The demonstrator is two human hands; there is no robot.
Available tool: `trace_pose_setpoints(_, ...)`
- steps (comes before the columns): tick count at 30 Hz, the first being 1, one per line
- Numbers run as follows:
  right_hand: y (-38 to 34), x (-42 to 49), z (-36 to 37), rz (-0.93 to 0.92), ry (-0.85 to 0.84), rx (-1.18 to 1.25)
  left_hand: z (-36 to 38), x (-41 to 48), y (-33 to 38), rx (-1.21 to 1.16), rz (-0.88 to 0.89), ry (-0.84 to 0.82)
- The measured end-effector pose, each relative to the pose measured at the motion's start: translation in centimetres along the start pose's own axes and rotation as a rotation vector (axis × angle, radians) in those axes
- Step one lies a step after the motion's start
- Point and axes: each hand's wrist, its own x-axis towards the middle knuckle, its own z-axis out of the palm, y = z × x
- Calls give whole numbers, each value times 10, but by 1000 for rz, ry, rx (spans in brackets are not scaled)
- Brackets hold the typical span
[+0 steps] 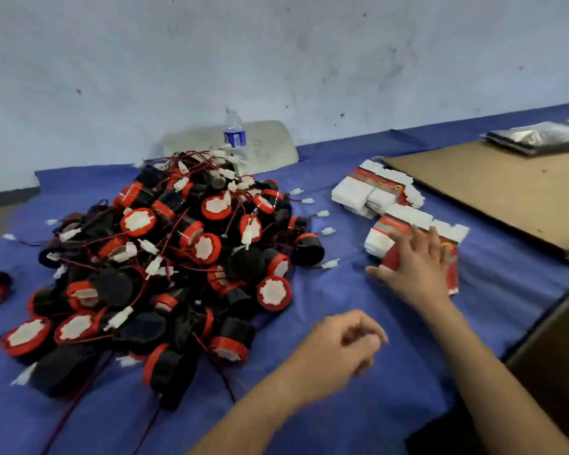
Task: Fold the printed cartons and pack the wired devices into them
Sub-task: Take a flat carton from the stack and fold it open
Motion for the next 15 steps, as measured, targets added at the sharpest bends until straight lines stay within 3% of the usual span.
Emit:
trace_pose_setpoints(2, 9, 5, 13, 59, -21, -253, 25, 50, -10, 122, -14, 171)
trace_pose_setpoints(6, 14, 10, 25, 29, 12, -341, 38, 86, -46, 282, 69, 405)
trace_pose_setpoints(15, 33, 17, -11, -7, -188, -119, 22, 84, -60, -159, 72, 459)
